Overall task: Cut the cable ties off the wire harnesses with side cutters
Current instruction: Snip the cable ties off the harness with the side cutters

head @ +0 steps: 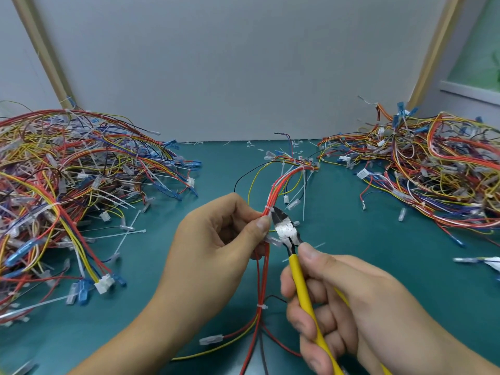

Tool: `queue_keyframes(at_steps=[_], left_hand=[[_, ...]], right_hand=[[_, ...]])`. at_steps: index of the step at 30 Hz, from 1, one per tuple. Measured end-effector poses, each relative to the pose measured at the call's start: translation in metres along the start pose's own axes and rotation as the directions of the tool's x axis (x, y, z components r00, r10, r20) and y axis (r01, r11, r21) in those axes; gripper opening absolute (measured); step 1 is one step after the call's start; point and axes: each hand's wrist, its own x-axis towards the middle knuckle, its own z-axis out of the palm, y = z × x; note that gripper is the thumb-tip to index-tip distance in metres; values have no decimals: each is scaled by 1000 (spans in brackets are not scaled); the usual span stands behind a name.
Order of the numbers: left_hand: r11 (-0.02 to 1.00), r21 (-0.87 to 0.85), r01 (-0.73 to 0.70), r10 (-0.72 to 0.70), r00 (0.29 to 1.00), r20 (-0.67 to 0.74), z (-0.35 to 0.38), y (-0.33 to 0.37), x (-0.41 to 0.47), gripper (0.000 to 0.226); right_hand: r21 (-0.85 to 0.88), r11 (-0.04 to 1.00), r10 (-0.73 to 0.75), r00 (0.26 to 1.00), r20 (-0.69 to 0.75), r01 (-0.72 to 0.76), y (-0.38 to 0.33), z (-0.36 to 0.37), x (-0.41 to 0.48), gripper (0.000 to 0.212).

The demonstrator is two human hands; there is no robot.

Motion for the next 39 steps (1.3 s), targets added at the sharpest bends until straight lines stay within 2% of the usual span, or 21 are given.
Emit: queue_keyframes(at_steps=[4, 7, 9, 12, 14, 17, 20, 22, 23, 26, 28, 32, 36, 38, 39], left_hand=[[989, -132, 71, -74, 997, -19, -5, -2, 4, 10], [959, -247, 136, -136, 991, 17, -7, -1, 6, 11], [938, -291, 188, -162, 980, 112, -8, 0, 5, 10], [937, -257, 235, -146, 935, 324, -5, 2, 0, 8], [945, -218, 243, -132, 896, 423, -2, 3, -3, 12], [957, -164, 240, -135, 866, 482, -1, 2, -4, 13], [966, -119, 229, -132, 835, 534, -1, 3, -4, 11], [977, -92, 195, -121, 849, 515, -1, 6, -3, 19], [980, -86, 180, -121, 879, 461, -1, 7, -1, 28], [973, -131, 190, -166, 971, 174, -3, 4, 5, 42], [970, -125, 208, -201, 977, 67, -4, 2, 9, 43], [950, -104, 296, -287, 953, 94, -6, -1, 11, 32], [927, -112, 357, -341, 929, 141, -10, -3, 11, 28], [924, -117, 363, -346, 927, 146, -13, -4, 11, 20], [926, -120, 358, -342, 930, 134, -15, -5, 12, 16]], right_hand=[[-8, 1000, -17, 1000, -7, 17, -3, -2, 2, 47], [5, 990, -137, 983, -122, 139, -4, -5, 3, 39], [-18, 968, -249, 946, -209, 251, -5, -9, 5, 29], [-72, 936, -350, 889, -295, 345, -7, -12, 8, 38], [-69, 931, -362, 874, -324, 359, -6, -12, 11, 29], [-68, 934, -350, 865, -359, 350, -2, -12, 13, 12], [-80, 933, -355, 854, -381, 352, -1, -12, 15, 9], [-87, 928, -368, 853, -371, 362, -1, -11, 15, 10], [-98, 924, -379, 851, -363, 369, -1, -10, 15, 11], [-200, 894, -447, 838, -314, 402, 0, -6, 12, 16], [-326, 851, -497, 830, -252, 411, 1, -2, 10, 21], [-533, 757, -510, 852, -118, 378, 7, 4, 8, 24], [-554, 749, -475, 878, -69, 362, 10, 3, 9, 21], [-521, 777, -456, 887, -79, 353, 8, 3, 9, 9], [-489, 807, -422, 903, -82, 332, 6, 3, 8, 11]])
